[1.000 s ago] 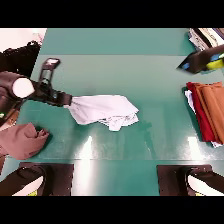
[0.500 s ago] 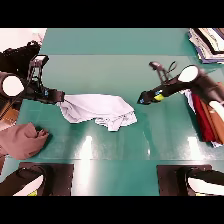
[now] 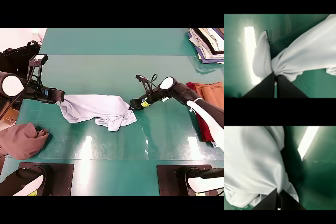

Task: Fold the shirts.

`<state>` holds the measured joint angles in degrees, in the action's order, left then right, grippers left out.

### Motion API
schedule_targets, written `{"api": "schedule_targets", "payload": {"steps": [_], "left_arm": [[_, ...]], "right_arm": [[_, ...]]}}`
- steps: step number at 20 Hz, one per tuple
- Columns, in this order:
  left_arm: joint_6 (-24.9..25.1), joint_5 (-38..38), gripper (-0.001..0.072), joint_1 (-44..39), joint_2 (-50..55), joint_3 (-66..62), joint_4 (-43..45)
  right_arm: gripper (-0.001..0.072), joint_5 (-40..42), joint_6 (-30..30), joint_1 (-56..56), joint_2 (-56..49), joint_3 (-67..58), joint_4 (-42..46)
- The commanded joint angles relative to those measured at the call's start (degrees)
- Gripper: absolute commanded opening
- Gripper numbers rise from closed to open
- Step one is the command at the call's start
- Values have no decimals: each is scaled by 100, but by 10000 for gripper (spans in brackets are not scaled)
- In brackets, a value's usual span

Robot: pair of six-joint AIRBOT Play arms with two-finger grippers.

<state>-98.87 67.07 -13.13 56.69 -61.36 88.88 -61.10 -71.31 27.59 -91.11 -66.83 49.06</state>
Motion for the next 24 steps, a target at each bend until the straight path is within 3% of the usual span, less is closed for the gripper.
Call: {"api": "schedule_targets", "payload": {"steps": [1,7,11,15,21,24], "left_arm": [[35,4,25,7,-136,-46,-20],[138,332,25,7,-994,-1545,-291],[284,651,25,7,-1259,-2647,-1528],[599,682,25,7,-1266,-3130,-2592],[780,713,25,7,-1119,-1886,-2323],[782,487,25,7,-1038,-374,-2199]], "right_arm": [[12,109,162,-96,313,2,-87],[11,-407,79,-931,2328,-1366,352],[11,-608,52,-1139,3252,-2546,695],[11,-841,-378,-1139,3858,-3005,1451],[12,-1764,-1167,-999,4046,-1458,1703],[12,-1237,-1228,-540,4041,103,1696]]}}
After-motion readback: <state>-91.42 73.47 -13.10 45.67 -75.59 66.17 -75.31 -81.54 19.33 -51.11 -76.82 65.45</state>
